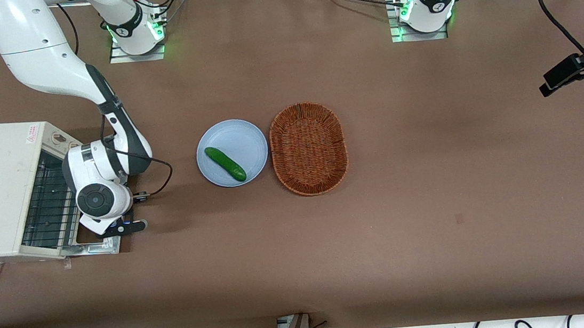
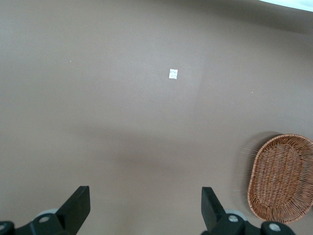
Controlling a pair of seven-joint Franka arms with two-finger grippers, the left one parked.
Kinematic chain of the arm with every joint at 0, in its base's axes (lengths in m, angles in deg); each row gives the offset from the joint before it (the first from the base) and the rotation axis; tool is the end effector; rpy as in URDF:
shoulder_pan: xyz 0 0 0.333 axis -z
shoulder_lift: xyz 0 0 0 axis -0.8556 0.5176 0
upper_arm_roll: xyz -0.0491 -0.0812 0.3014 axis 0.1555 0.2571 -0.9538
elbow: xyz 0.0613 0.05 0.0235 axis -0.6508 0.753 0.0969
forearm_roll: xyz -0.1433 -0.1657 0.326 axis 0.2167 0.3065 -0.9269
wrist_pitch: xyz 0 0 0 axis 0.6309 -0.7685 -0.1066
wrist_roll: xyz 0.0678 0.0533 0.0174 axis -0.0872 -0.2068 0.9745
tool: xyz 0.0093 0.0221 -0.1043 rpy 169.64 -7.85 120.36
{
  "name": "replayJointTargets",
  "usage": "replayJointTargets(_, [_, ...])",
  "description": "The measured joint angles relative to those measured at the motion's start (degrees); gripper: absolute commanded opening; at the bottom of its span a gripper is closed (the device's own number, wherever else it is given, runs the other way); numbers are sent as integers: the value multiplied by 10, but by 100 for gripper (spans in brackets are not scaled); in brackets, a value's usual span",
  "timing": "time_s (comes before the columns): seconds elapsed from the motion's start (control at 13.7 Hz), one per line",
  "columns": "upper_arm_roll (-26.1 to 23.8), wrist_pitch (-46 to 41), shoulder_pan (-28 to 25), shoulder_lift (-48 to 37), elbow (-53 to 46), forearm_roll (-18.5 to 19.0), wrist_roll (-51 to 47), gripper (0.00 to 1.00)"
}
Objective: Open oven door with right arm only
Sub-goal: 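Pull the handle outward and down with the right gripper, swinging the door open, then open the right gripper and release the lowered door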
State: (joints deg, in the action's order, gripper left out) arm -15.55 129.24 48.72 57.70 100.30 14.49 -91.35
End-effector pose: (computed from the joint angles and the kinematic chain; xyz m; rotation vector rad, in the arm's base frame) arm 0.6469 0.0671 0.1786 2.8165 0.1672 -0.3431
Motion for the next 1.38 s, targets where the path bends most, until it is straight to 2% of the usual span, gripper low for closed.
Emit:
replayJointTargets(0.44, [0,-15,-35,0,-11,-40,-10,0])
replayJointTargets(0.51, [0,-23,-37,0,-21,-50,-7,5])
replayJointTargets(0.58, [0,-29,-38,-1,-35,-70,2,20])
replayJointTargets(0.73, [0,-36,-36,-6,-61,-106,33,71])
replayJointTargets(0.8, [1,-41,-35,-13,-71,-112,47,74])
replayJointTargets(0.87, [2,-51,-34,-25,-78,-114,63,85])
replayJointTargets(0.95, [3,-66,-33,-42,-82,-115,77,87])
replayJointTargets(1.02, [4,-88,-32,-61,-85,-115,87,100])
replayJointTargets(1.24, [4,-152,-31,-130,-87,-119,94,100])
replayJointTargets(1.38, [12,-188,-30,-172,-87,-141,95,100])
